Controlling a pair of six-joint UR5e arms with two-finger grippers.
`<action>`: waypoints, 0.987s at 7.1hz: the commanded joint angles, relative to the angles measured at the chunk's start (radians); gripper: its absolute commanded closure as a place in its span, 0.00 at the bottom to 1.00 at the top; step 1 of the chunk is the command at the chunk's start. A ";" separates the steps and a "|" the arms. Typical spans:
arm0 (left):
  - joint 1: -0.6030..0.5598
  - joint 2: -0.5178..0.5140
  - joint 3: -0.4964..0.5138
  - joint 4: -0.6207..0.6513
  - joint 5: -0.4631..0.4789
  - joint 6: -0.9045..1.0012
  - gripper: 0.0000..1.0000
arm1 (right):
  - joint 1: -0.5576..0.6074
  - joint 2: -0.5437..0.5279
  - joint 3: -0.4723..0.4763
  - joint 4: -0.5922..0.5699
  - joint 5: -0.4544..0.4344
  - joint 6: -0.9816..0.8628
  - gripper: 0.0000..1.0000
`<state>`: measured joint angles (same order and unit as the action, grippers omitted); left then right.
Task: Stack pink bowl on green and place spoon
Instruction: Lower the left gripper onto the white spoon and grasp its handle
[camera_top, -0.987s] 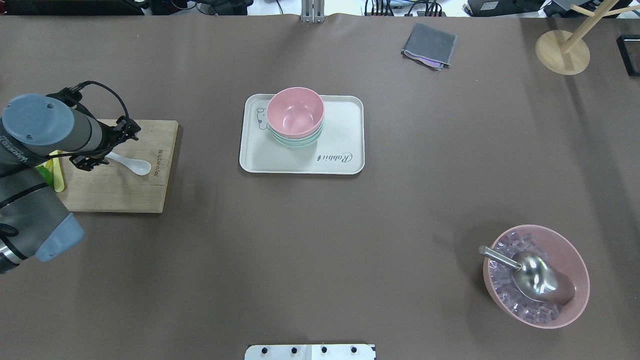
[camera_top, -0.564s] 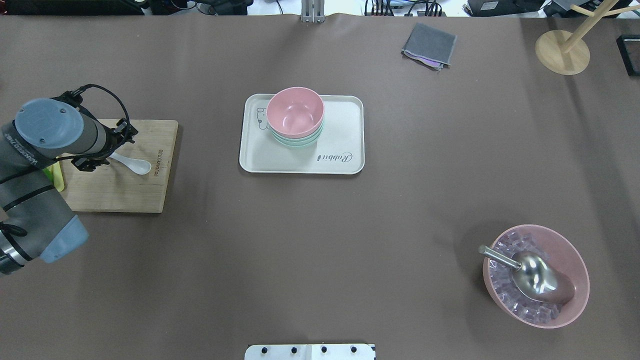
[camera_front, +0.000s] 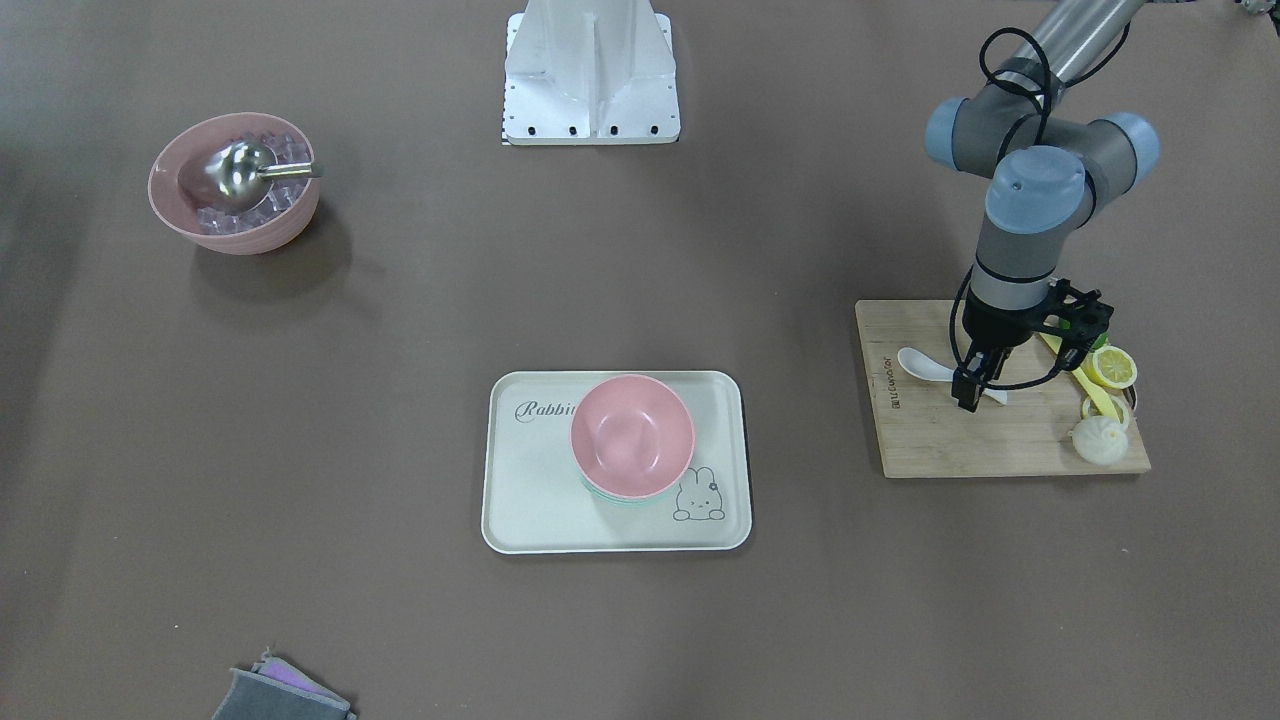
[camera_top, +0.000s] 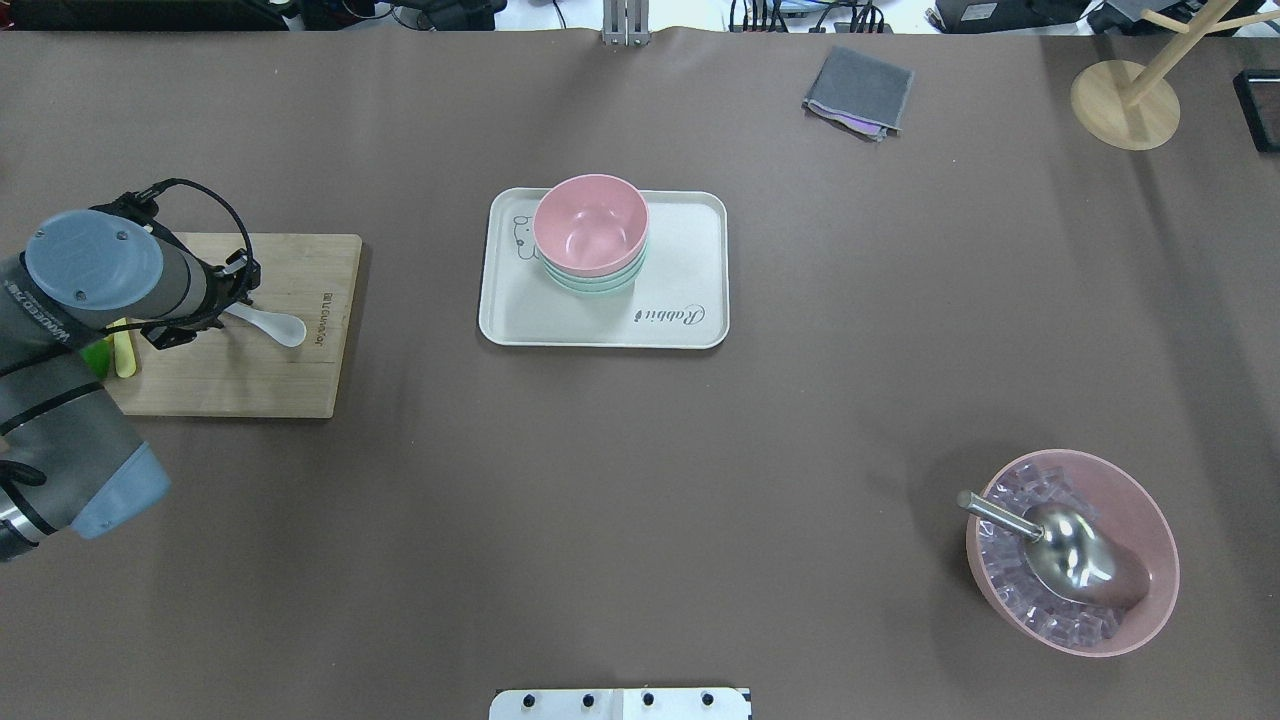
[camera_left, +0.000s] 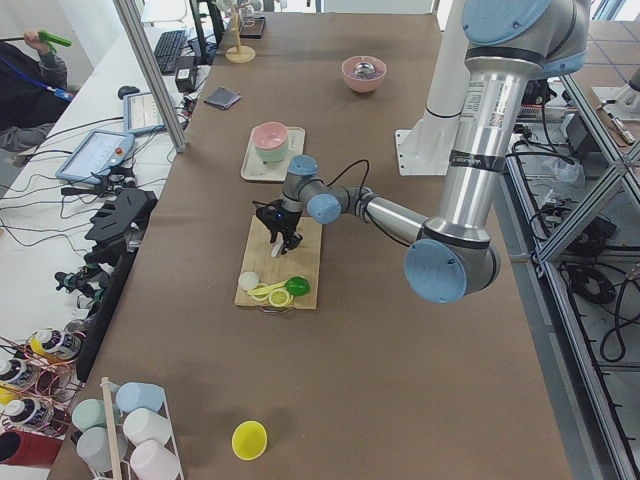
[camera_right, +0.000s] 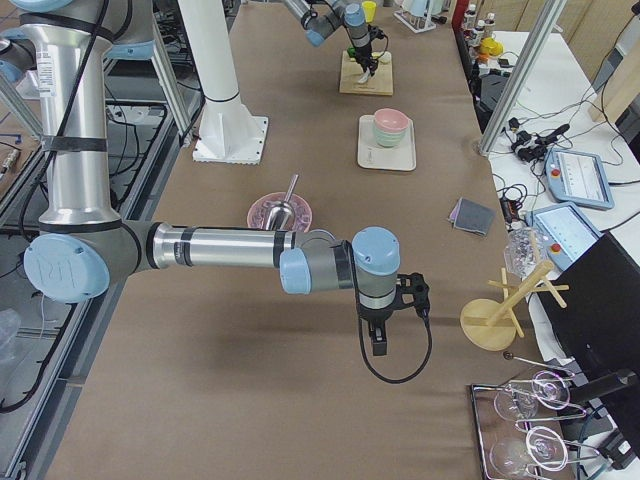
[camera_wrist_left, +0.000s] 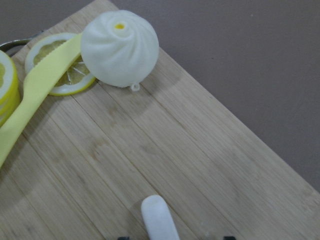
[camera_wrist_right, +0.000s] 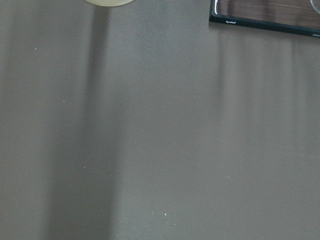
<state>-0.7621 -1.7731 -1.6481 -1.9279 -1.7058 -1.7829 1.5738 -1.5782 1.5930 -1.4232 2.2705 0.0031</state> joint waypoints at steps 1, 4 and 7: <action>-0.002 0.004 -0.036 0.001 0.002 0.007 1.00 | 0.000 0.000 0.001 0.001 0.000 0.000 0.00; -0.005 -0.011 -0.085 0.030 -0.001 0.016 1.00 | -0.002 -0.008 0.001 0.001 0.000 0.000 0.00; 0.001 -0.291 -0.096 0.318 -0.005 0.016 1.00 | 0.000 -0.074 0.004 0.041 -0.057 0.000 0.00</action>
<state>-0.7659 -1.9429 -1.7466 -1.7279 -1.7089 -1.7662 1.5726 -1.6230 1.5948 -1.3981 2.2531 0.0040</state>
